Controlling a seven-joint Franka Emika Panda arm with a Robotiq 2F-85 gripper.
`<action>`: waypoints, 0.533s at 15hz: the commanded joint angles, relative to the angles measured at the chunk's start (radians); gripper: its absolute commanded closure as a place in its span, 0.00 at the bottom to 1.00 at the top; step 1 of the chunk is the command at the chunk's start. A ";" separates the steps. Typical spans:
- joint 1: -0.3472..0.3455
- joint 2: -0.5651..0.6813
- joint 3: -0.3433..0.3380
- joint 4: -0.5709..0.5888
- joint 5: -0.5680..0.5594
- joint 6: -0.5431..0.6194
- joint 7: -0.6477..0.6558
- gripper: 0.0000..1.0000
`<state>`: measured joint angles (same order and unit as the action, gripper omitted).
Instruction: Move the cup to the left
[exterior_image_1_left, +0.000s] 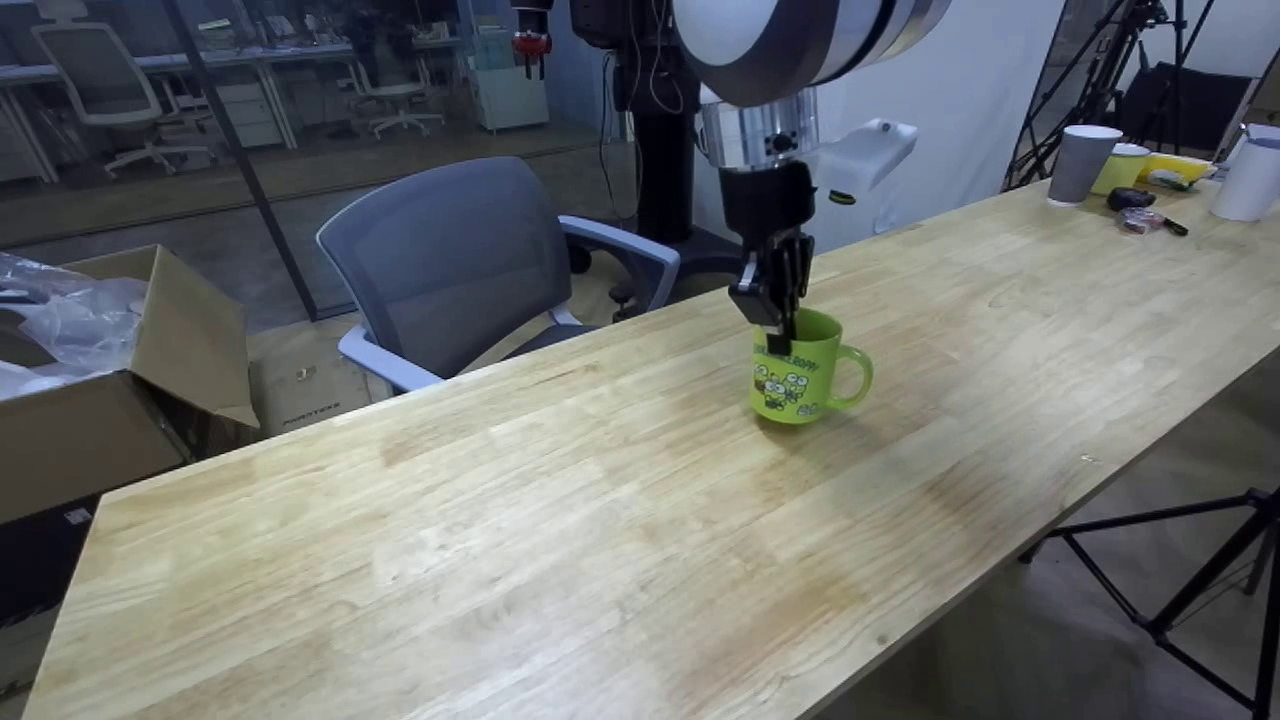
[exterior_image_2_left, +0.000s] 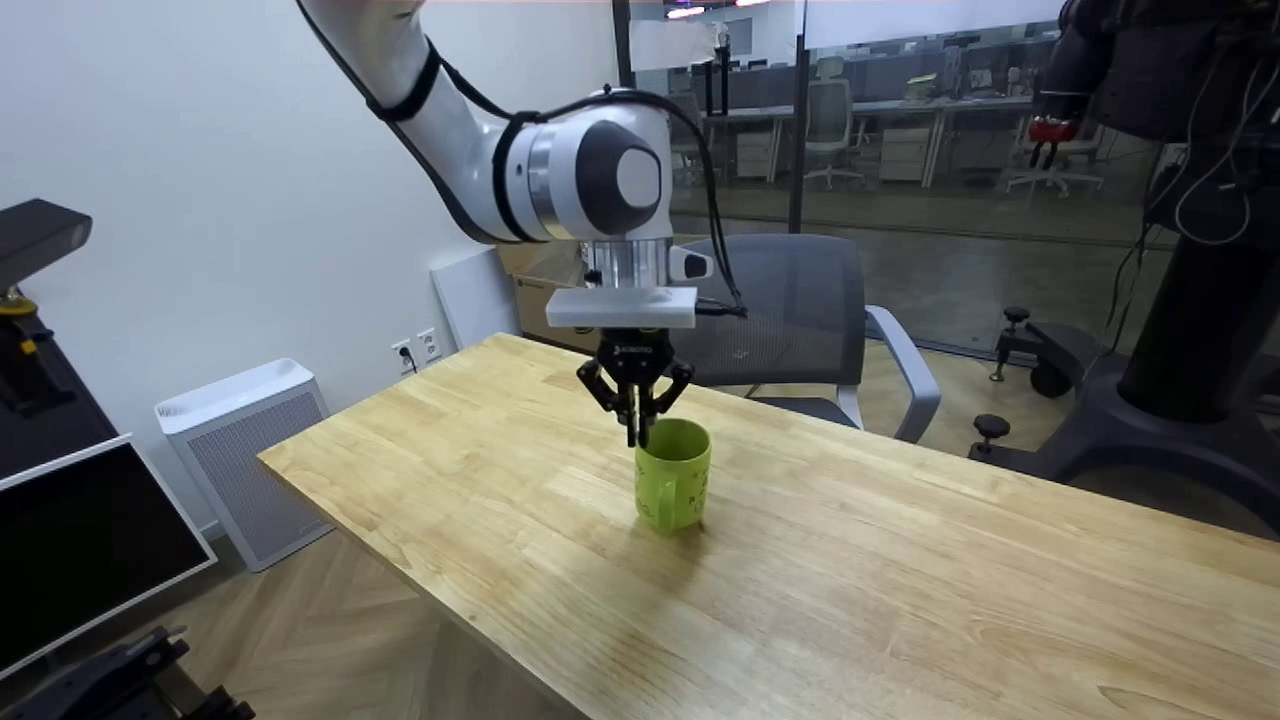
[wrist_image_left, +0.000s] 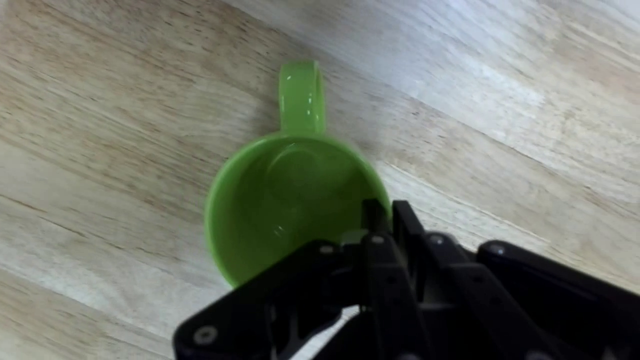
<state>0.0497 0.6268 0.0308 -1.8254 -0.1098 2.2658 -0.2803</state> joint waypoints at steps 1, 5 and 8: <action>0.030 -0.023 0.008 -0.004 -0.038 -0.029 0.052 0.98; 0.062 -0.019 0.018 -0.001 -0.058 -0.036 0.065 0.98; 0.088 -0.011 0.022 0.001 -0.072 -0.040 0.082 0.98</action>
<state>0.1143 0.6277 0.0482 -1.8256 -0.1479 2.2523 -0.2541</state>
